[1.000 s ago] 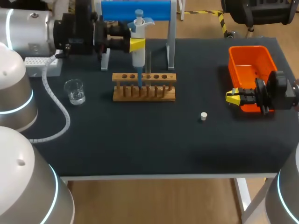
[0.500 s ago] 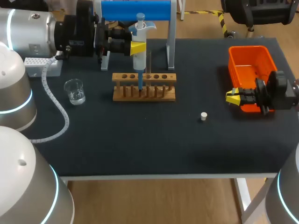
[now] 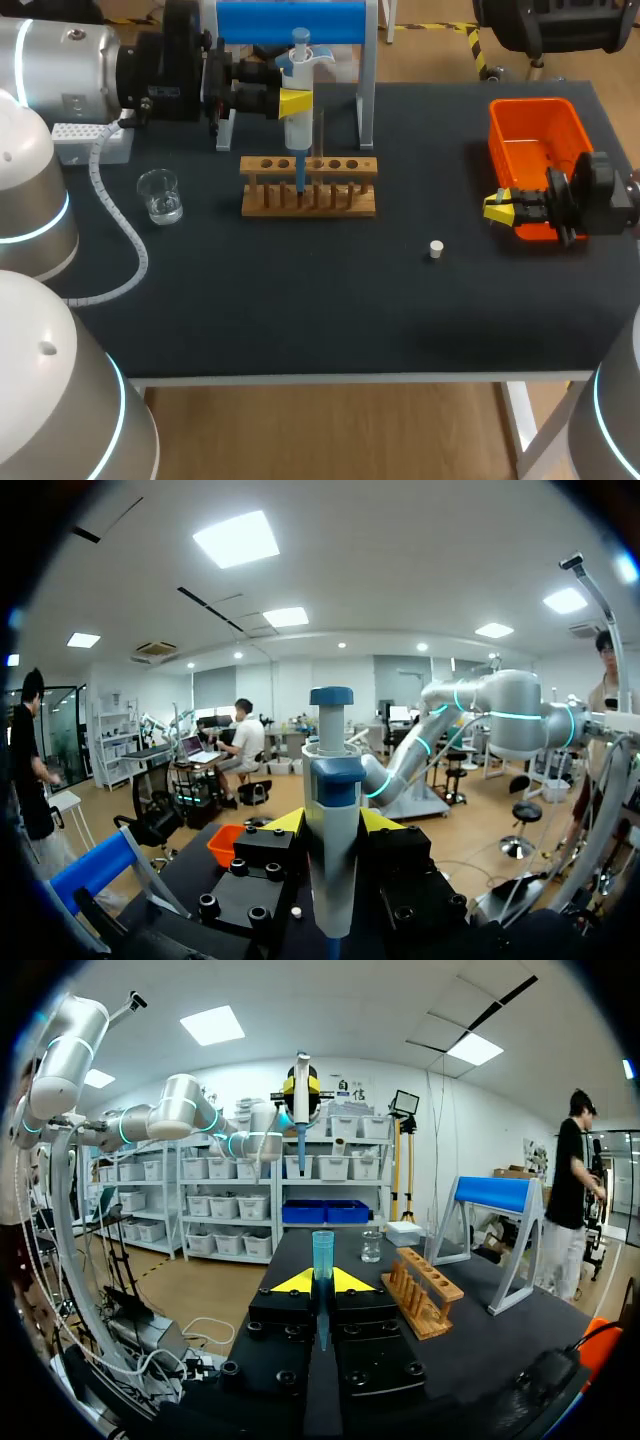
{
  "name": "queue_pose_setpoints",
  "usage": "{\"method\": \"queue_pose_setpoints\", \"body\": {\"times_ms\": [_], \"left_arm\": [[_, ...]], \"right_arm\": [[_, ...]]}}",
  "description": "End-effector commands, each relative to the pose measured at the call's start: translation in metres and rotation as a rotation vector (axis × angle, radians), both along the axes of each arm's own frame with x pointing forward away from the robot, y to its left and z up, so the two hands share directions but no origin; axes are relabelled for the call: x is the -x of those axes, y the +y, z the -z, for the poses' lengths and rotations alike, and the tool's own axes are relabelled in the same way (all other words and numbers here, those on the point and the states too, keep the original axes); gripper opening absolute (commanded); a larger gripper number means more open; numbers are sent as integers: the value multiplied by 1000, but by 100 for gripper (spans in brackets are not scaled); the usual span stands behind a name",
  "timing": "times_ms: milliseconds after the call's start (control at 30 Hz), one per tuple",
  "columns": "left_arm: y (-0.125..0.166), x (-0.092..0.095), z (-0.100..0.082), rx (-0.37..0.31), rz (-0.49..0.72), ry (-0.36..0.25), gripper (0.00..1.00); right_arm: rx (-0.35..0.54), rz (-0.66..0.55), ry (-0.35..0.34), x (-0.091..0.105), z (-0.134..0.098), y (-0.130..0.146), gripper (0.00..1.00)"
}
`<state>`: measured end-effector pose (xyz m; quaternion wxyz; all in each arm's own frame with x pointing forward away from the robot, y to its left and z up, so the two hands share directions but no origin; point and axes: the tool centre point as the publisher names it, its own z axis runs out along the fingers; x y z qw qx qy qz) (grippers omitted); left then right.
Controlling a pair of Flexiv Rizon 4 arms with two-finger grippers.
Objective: Invert the test tube, pick up the pipette, mount the tip to pipette, aspirate from beaker and dispense into the tube, eject the tip, return the pipette, and cap with the stopper.
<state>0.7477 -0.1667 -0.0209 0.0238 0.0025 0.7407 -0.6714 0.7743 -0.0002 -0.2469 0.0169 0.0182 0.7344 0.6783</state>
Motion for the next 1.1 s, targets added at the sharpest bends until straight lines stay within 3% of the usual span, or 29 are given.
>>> {"method": "queue_pose_setpoints", "body": {"times_ms": [33, 633, 1100], "left_arm": [[1, 0, 0, 0, 2, -1, 0], [1, 0, 0, 0, 2, -1, 0], [1, 0, 0, 0, 2, -1, 0]], "right_arm": [[11, 11, 7, 1, -3, 23, 0], [110, 52, 39, 6, -4, 111, 0], [79, 29, 51, 23, 4, 160, 0]]}}
